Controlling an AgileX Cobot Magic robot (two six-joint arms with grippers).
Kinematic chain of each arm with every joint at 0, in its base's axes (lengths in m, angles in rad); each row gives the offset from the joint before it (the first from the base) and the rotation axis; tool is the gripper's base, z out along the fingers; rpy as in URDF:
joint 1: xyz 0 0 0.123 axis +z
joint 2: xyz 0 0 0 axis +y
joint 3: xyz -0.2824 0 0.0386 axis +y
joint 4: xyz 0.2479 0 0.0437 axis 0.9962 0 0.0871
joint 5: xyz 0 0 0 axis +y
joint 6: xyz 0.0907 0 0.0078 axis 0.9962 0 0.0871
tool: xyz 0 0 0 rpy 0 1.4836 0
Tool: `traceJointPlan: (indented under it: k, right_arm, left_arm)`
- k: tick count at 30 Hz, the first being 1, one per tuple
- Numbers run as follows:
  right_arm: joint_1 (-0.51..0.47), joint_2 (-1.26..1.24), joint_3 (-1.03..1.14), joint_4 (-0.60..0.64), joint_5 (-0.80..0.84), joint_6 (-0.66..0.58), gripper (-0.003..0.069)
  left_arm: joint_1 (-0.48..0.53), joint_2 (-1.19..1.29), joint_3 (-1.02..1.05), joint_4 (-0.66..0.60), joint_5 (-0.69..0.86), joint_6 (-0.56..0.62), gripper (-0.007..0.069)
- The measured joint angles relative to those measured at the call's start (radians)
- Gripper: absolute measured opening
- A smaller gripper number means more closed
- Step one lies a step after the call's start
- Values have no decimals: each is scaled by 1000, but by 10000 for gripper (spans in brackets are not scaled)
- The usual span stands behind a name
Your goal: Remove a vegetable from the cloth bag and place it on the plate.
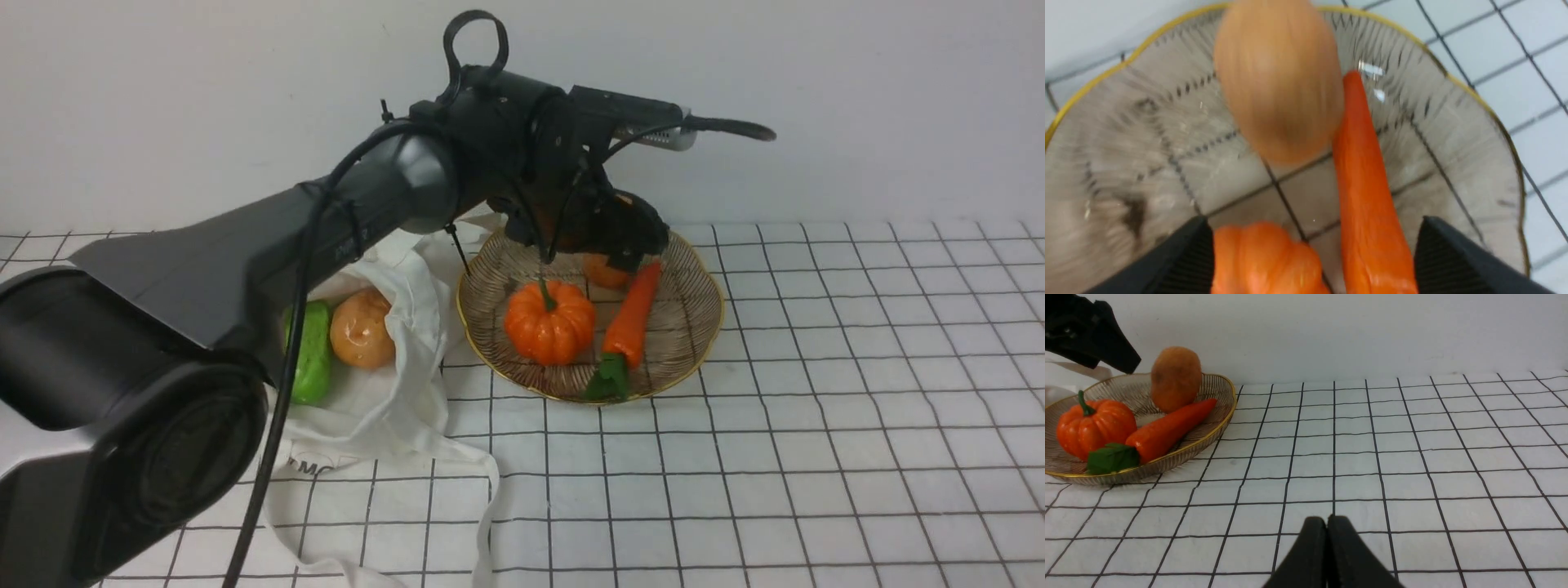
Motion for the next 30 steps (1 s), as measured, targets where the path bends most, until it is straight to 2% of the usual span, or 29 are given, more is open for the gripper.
traceJointPlan:
  k: [1, 2, 6, 7, 8, 10, 15, 20, 21, 22, 25, 26, 27, 30]
  right_arm:
    - [0, 0, 0, 0, 0, 0, -15]
    - [0, 0, 0, 0, 0, 0, -15]
    - [0, 0, 0, 0, 0, 0, -15]
    - [0, 0, 0, 0, 0, 0, -15]
    - [0, 0, 0, 0, 0, 0, -15]
    - [0, 0, 0, 0, 0, 0, -15]
    - [0, 0, 0, 0, 0, 0, -15]
    - [0, 0, 0, 0, 0, 0, -15]
    - [0, 0, 0, 0, 0, 0, -15]
    - [0, 0, 0, 0, 0, 0, -15]
    - [0, 0, 0, 0, 0, 0, -15]
    - [0, 0, 0, 0, 0, 0, -15]
    - [0, 0, 0, 0, 0, 0, -15]
    - [0, 0, 0, 0, 0, 0, -15]
  left_arm:
    - [0, -3, 0, 0, 9, 0, 542]
    - [-1, -34, -33, 0, 88, 3, 466]
    - [-1, -129, -102, 0, 260, 48, 244]
    - [-1, -180, -127, 11, 330, 77, 136]
    - [-1, -220, -137, 19, 366, 94, 78]
    - [-2, -297, -144, 42, 399, 103, 21]
    - [-2, -500, -35, 74, 419, 103, -8]
    - [-2, -661, 200, 74, 423, 107, -8]
    - [-2, -749, 340, 73, 410, 110, -8]
    - [-2, -781, 392, 71, 398, 111, -8]
    - [-2, -967, 659, 60, 225, 113, -8]
    - [-2, -1075, 805, 48, 123, 112, -8]
    - [-2, -1089, 805, 48, 123, 112, -8]
    - [-2, -1288, 1069, 32, -67, 73, -8]
